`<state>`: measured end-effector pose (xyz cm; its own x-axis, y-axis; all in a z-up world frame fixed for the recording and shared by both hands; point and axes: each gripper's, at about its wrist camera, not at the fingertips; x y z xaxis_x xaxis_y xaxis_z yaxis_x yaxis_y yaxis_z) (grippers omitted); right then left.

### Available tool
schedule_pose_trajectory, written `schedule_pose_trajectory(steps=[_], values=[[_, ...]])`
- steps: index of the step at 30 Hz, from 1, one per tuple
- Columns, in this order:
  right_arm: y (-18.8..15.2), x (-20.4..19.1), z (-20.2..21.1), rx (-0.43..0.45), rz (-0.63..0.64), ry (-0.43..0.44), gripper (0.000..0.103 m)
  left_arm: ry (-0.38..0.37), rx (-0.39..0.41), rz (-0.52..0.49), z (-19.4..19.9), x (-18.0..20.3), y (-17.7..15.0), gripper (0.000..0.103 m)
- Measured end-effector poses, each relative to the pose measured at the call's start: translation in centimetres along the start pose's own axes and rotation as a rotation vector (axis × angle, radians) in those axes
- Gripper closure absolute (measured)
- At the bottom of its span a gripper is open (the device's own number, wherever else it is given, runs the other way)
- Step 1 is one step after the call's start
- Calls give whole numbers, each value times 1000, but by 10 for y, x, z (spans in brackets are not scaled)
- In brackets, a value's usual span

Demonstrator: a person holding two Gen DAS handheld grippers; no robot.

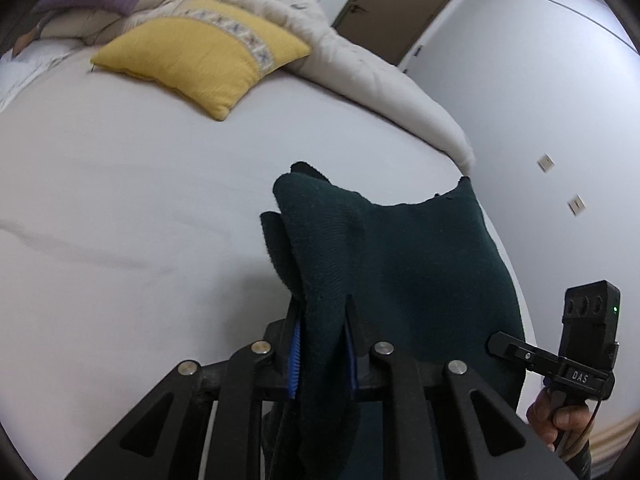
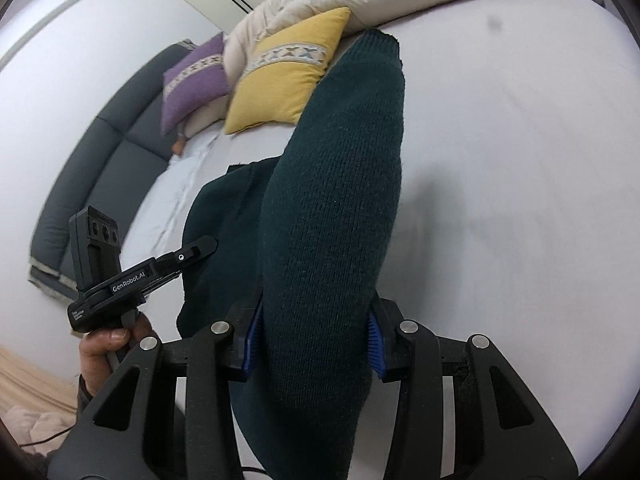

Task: Fold small clothes

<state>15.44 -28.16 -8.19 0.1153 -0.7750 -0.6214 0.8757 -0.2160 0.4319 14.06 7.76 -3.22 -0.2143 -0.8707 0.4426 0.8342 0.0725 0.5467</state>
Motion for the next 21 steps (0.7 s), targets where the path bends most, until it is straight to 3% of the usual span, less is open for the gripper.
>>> schedule_pose_trajectory(steps=[3, 8, 12, 16, 18, 21], values=[[-33, -6, 27, 4, 3, 20, 64, -3, -11, -43, 25, 18, -29, 84], [-89, 7, 47, -19, -45, 47, 64, 3, -40, -52, 35, 32, -72, 84], [-127, 27, 44, -52, -72, 20, 64, 16, -109, -4, 11, 18, -104, 84], [-145, 59, 21, -94, -141, -24, 64, 84, -171, 25, -29, -2, -128, 83], [-154, 82, 16, -98, -213, 38, 62, 74, -168, 52, -34, -7, -134, 78], [-163, 87, 17, -83, -203, 75, 62, 74, -154, 45, -35, -7, -136, 75]])
Point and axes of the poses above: each gripper's, at about its wrist camera, not at the fingertips, and z roughly against the way its jaws point, x to its right, y to its top, and after that the axes turned 1 degree about -z, right-handed
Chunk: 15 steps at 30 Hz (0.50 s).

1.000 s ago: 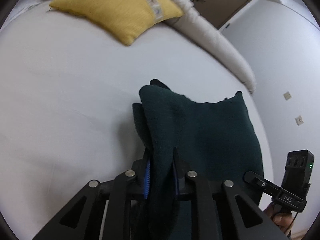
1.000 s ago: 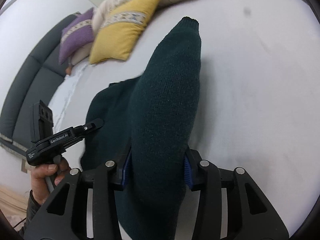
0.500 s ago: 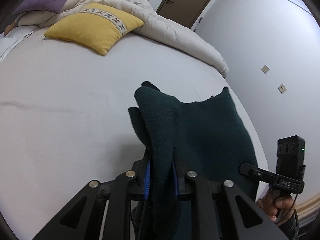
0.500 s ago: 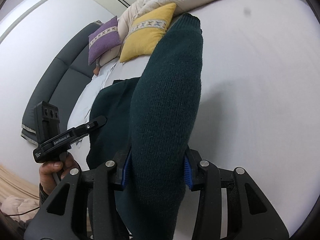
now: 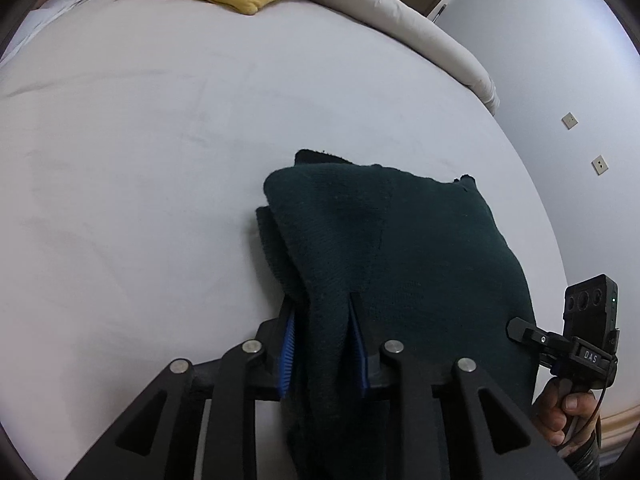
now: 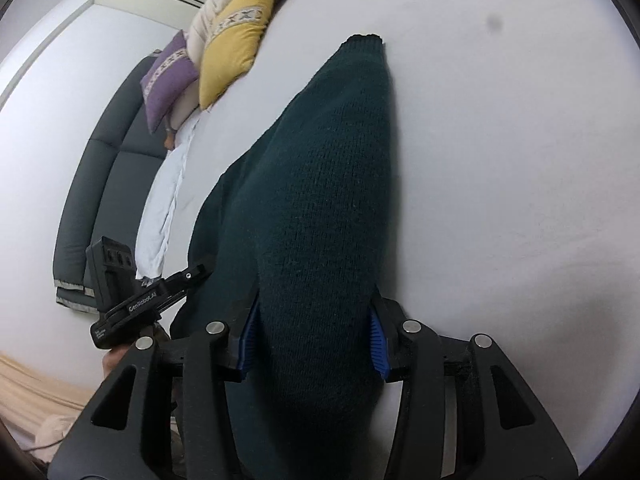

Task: Fold small clothes

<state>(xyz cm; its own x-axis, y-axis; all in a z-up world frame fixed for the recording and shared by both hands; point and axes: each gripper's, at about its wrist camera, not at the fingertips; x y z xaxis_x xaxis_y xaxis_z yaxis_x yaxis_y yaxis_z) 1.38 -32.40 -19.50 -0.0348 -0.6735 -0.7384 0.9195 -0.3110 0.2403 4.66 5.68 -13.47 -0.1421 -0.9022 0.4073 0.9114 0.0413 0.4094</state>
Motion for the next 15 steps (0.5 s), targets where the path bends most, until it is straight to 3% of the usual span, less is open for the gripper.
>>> schedule_pose_trajectory(steps=[9, 15], values=[[1, 4, 2, 21, -24, 46, 59, -88, 18, 87, 2, -19, -3, 61], [-3, 13, 35, 88, -44, 11, 51, -55, 77, 127, 26, -29, -8, 56]])
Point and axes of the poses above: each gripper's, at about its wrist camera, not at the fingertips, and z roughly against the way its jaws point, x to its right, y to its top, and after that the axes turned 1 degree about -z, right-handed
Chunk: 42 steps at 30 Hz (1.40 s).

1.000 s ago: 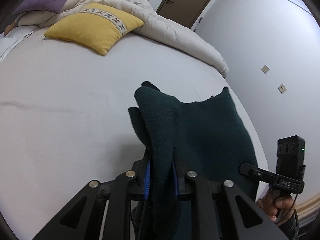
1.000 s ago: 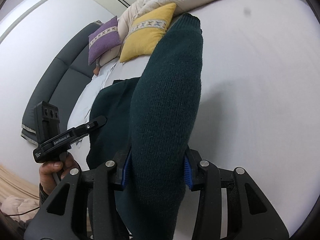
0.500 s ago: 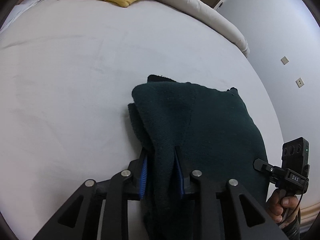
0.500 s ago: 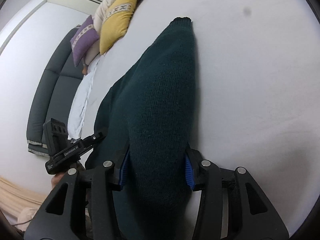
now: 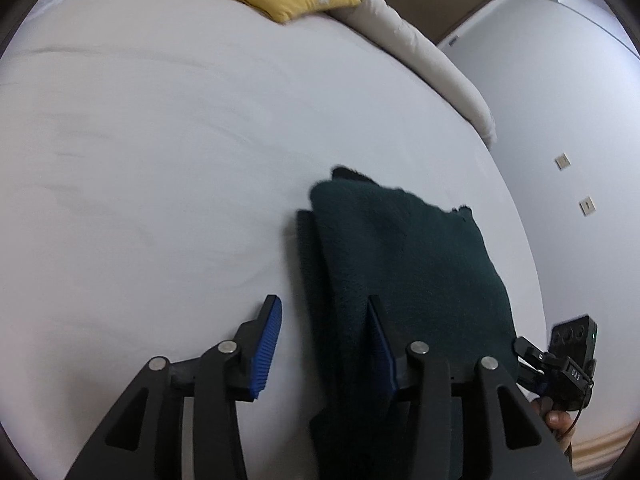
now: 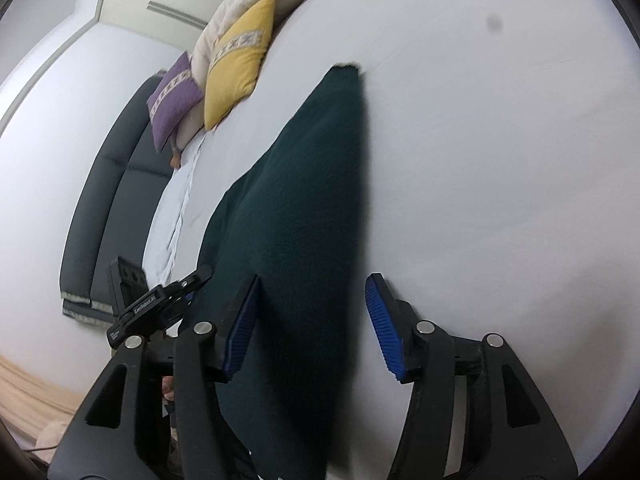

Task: Fold small clothes
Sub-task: 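Lay the folded sweater down and open both tools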

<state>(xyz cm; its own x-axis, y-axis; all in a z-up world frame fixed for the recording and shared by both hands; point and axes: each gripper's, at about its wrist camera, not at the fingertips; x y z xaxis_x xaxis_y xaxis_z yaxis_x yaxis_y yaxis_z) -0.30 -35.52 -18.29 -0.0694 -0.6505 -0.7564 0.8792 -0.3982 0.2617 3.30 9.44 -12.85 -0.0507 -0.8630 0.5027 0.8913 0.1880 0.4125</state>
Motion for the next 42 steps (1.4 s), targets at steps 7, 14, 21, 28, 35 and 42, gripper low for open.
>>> schedule_pose_trajectory(steps=[7, 14, 21, 28, 35, 42], values=[[-3, 13, 63, 105, -24, 17, 49, -44, 152, -107, 59, 41, -6, 47], [-30, -15, 45, -51, 24, 275, 49, -249, -16, -61, 5, 36, -46, 40], [-53, 16, 27, -121, -47, 278, 49, -350, -19, -27, 0, 19, -52, 43], [-40, 31, 55, -35, -44, 141, 46, -331, 36, 4, 19, 12, -49, 36], [-35, 7, 110, 158, 85, -47, 41, -55, 281, -140, 74, 39, -49, 0], [-52, -89, 142, 448, 383, -303, 9, 354, 652, -462, 125, 117, -70, 0]])
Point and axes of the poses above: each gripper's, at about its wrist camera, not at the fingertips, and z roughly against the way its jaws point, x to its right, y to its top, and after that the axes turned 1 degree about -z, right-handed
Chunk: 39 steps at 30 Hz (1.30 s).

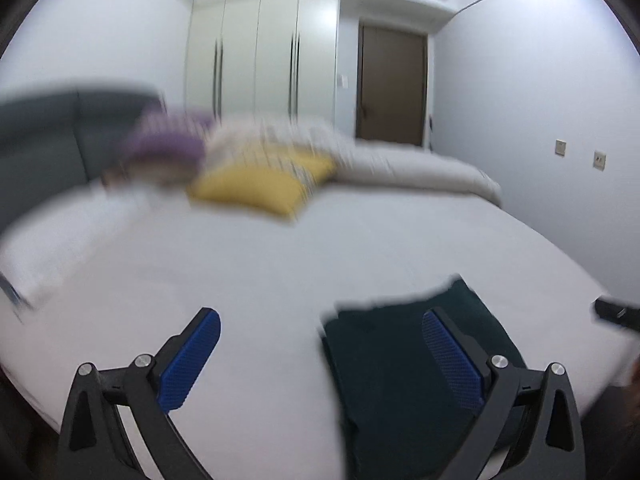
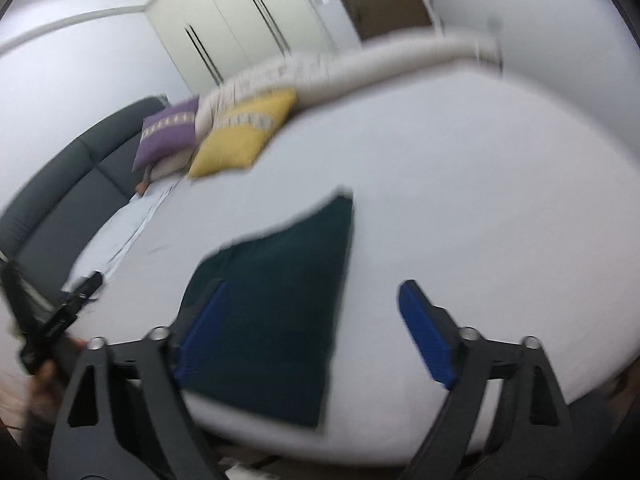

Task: Fold small clothes

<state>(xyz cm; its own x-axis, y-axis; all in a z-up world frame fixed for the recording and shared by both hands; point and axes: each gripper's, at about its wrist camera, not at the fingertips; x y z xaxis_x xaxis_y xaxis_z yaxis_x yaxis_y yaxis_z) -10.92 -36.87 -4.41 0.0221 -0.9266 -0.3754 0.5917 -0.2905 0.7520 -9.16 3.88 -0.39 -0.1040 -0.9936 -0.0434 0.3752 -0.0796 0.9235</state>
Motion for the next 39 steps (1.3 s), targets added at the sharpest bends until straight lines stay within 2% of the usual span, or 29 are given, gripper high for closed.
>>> schedule_pose_trajectory(steps=[2, 5, 7, 9, 12, 15, 17, 20, 25, 31, 39], values=[[10, -13, 16, 74, 42, -33, 3, 43, 64, -65, 12, 5, 12, 0], [21, -31, 31, 132, 97, -54, 2, 171, 170, -178, 29, 18, 23, 0], [26, -39, 38, 142, 122, -66, 2, 170, 185, -212, 32, 24, 30, 0], [29, -52, 46, 180, 135, -84, 2, 173, 183, -208, 38, 24, 35, 0], [33, -68, 54, 217, 166, -95, 0, 141, 140, -140, 38, 21, 38, 0], [35, -91, 62, 246, 228, -118, 0, 86, 46, -57, 21, 16, 34, 0], [35, -101, 61, 248, 236, -127, 0, 79, 4, -33, 18, 16, 27, 0], [35, -109, 57, 178, 223, -135, 0, 66, -90, -8, 9, 16, 17, 0], [31, -101, 19, -38, 129, -152, 0, 38, -192, 26, -3, 16, -1, 0], [11, -104, -6, -67, 157, -215, 0, 27, -261, -14, -17, 25, -24, 0], [-23, -98, -49, -169, 161, -268, 0, 50, -357, 21, -40, 16, -48, 0]])
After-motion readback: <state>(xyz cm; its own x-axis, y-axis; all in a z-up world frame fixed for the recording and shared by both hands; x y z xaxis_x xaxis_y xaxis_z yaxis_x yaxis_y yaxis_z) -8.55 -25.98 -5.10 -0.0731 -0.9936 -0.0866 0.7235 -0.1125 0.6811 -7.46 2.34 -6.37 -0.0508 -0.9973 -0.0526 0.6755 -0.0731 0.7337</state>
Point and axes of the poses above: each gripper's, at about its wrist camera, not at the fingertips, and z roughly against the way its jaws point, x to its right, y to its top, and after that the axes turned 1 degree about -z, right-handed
